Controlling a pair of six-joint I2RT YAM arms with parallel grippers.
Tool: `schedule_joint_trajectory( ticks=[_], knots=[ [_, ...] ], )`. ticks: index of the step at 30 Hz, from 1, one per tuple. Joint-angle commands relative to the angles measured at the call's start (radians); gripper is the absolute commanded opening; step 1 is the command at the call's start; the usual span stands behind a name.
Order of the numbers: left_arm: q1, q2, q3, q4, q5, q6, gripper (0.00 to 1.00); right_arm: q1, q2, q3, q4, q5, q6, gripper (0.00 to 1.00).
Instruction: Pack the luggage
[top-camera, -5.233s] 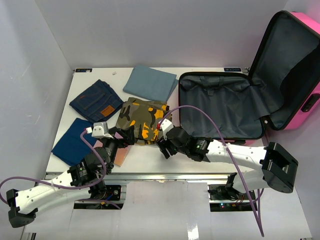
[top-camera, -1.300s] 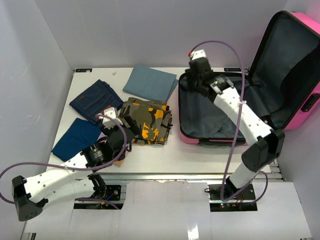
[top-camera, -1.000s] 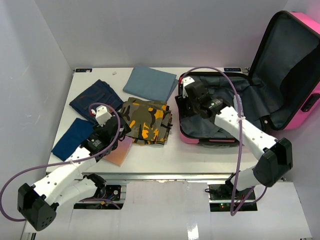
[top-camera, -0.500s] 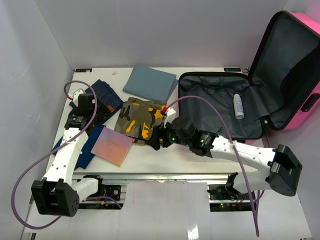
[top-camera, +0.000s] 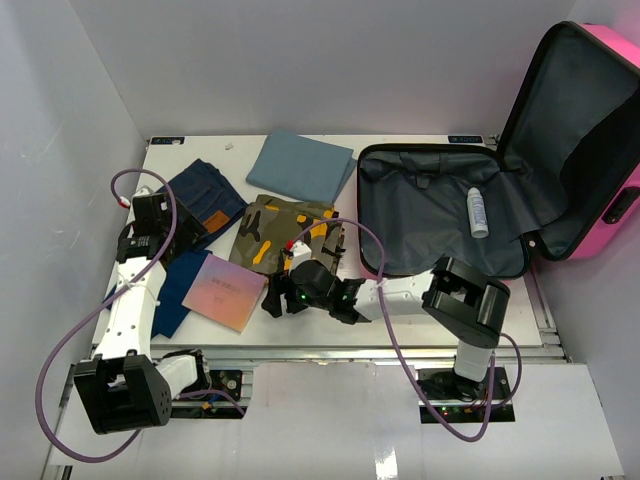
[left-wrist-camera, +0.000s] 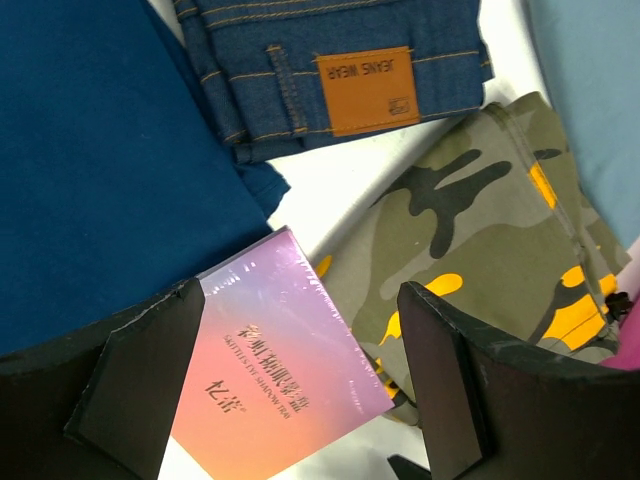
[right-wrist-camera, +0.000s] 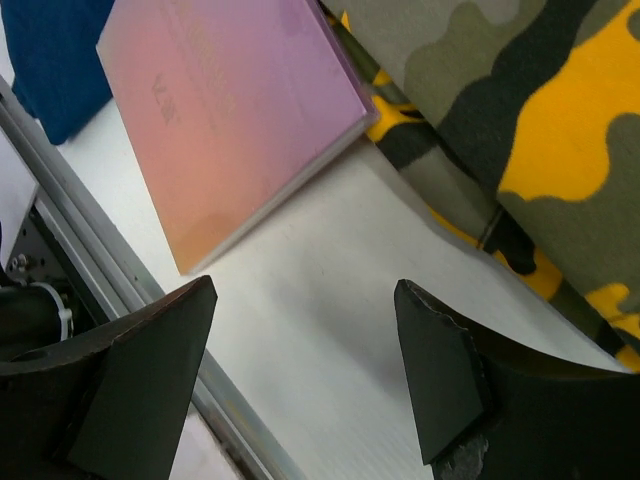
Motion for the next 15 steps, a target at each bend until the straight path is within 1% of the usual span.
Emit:
schedule_joint_trajectory(
  ticks=[1, 8, 15],
  knots=[
    [0.012, -0.042, -0.013, 0.03, 0.005, 0.033, 0.9, 0.013, 0.042, 0.043, 0.161, 0.064, 0.056, 0.78],
    [0.012, -0.057, -0.012, 0.034, 0.004, 0.031, 0.9, 0.013, 0.115, 0.013, 0.354, 0.041, 0.097, 0.78],
    [0.012, -0.093, -0.021, 0.034, -0.021, 0.04, 0.9, 0.016, 0.178, 0.025, 0.394, 0.049, 0.152, 0.77]
  ],
)
